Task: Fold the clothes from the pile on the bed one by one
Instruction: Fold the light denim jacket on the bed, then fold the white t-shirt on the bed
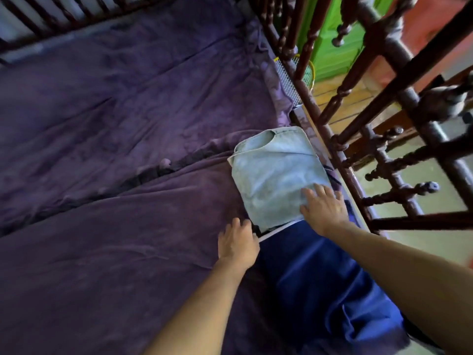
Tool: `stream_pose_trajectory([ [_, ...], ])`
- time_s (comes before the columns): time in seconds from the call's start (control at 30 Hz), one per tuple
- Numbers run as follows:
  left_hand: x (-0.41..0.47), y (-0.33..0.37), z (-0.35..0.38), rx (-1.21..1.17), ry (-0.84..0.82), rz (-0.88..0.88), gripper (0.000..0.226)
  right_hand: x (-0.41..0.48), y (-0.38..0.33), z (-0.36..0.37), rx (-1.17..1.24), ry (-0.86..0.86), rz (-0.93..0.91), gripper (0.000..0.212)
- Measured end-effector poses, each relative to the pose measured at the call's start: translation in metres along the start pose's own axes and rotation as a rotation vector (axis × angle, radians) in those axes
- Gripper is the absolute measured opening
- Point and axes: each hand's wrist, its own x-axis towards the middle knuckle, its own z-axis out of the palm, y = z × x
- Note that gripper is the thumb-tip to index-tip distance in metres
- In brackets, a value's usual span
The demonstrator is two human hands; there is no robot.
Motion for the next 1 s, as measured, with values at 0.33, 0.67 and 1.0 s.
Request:
stream_pose_trajectory([
  [0.33, -0.198, -0.161, 0.018, -0.058, 0.024, -0.190, 0.029, -0.166, -0.151, 0.002, 0.048, -0.010, -0.177, 0.035],
  [0.67, -0.429, -0.380, 0.033, -0.182, 0.241, -0.433, 0.024, -0.311, -0.389, -0.008, 0.010, 0.019, -0.533, 0.030],
  [1.0, -0.585, -0.550, 0.047, -0.380, 0.456, -0.748, 0.026, -0.396, -0.639, -0.036, -0.079, 0.042, -0.881, 0.023],
])
